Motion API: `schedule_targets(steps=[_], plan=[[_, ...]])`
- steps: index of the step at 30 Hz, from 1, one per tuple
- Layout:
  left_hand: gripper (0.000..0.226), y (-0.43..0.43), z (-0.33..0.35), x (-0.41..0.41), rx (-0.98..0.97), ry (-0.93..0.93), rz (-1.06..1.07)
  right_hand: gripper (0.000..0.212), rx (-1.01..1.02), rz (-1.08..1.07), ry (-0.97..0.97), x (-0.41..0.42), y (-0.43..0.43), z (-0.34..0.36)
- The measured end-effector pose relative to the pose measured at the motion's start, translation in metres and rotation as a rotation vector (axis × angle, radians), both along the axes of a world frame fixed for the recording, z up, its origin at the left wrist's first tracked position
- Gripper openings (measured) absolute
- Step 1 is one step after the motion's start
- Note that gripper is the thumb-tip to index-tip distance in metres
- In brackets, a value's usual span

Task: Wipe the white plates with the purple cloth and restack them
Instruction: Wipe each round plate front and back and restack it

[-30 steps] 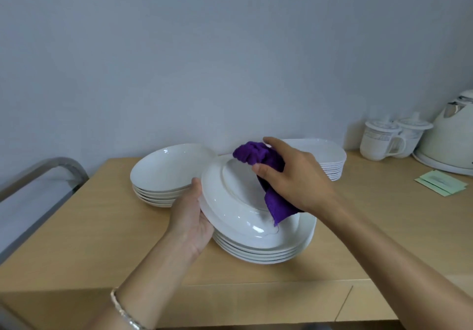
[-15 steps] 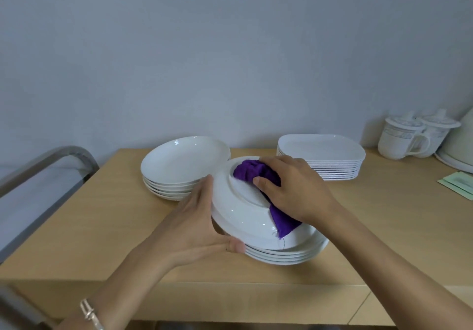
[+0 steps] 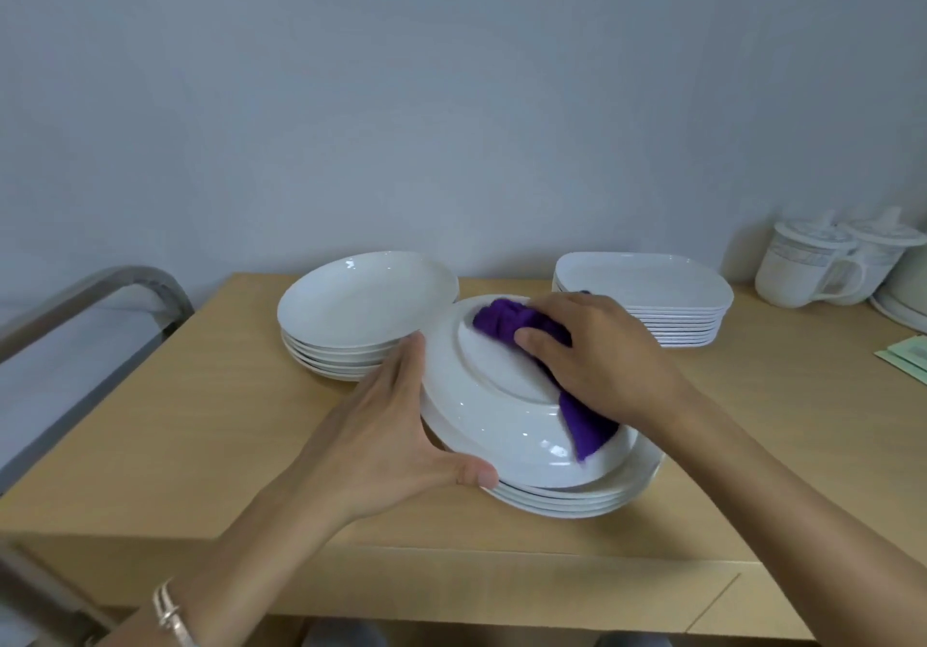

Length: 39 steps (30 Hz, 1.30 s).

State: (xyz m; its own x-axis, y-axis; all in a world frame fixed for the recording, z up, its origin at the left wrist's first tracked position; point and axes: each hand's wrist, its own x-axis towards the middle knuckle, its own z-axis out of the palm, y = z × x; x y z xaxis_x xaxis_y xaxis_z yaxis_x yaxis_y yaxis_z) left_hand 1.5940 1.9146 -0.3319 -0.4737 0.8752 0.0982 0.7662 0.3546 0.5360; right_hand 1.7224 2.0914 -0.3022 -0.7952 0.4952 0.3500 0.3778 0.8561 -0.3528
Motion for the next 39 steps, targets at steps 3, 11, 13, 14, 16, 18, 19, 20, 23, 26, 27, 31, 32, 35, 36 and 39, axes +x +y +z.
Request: schedule_targets(steps=[3, 11, 13, 14, 16, 18, 19, 20, 23, 26, 27, 31, 32, 35, 36, 39], plan=[[0.123, 0.001, -0.003, -0.003, 0.015, -0.042, -0.013, 0.030, 0.037, 0.198, 0.042, 0.000, -0.027, 0.001], [0.116, 0.000, -0.003, -0.001, 0.033, -0.035, -0.028, 0.030, 0.015, -0.104, 0.066, -0.014, 0.010, -0.004], [0.122, 0.000, -0.005, -0.003, 0.039, -0.049, -0.029, 0.033, 0.037, -0.033, 0.066, -0.006, -0.009, -0.006], [0.125, 0.001, -0.006, -0.004, 0.044, -0.062, -0.025, 0.034, 0.034, 0.032, 0.080, -0.003, -0.021, -0.005], [0.119, 0.001, -0.008, -0.005, 0.069, -0.082, -0.033, 0.034, 0.012, 0.151, 0.128, -0.006, -0.037, -0.004], [0.108, 0.001, -0.008, -0.003, 0.062, -0.090, -0.028, 0.033, -0.016, 0.192, 0.151, -0.019, -0.040, 0.000], [0.106, 0.001, -0.009, -0.003, 0.069, -0.093, -0.024, 0.033, -0.028, 0.197, 0.149, -0.028, -0.038, 0.002], [0.112, 0.001, -0.009, -0.003, 0.086, -0.097, -0.027, 0.033, -0.028, 0.196, 0.134, -0.039, -0.036, 0.005], [0.130, 0.002, -0.007, -0.002, 0.114, -0.111, -0.038, 0.032, 0.010, 0.143, 0.018, -0.073, -0.026, 0.015], [0.130, 0.002, -0.006, -0.002, 0.127, -0.112, -0.055, 0.031, -0.031, 0.031, -0.124, -0.098, -0.005, 0.024], [0.130, 0.002, -0.007, -0.003, 0.126, -0.104, -0.059, 0.031, -0.047, -0.012, -0.154, -0.101, 0.005, 0.026], [0.131, 0.002, -0.010, -0.005, 0.095, -0.080, -0.032, 0.033, -0.141, -0.140, -0.207, -0.089, 0.047, 0.027], [0.131, 0.002, -0.011, -0.006, 0.094, -0.076, -0.028, 0.034, -0.187, -0.158, -0.197, -0.079, 0.055, 0.026], [0.124, 0.002, -0.010, -0.005, 0.110, -0.077, -0.031, 0.036, -0.342, -0.199, -0.080, -0.039, 0.069, 0.013], [0.122, 0.002, -0.010, -0.005, 0.114, -0.080, -0.030, 0.036, -0.362, -0.216, -0.040, -0.025, 0.068, 0.008], [0.121, 0.002, -0.012, -0.004, 0.114, -0.095, -0.006, 0.026, -0.379, -0.253, 0.093, 0.010, 0.050, -0.007]])
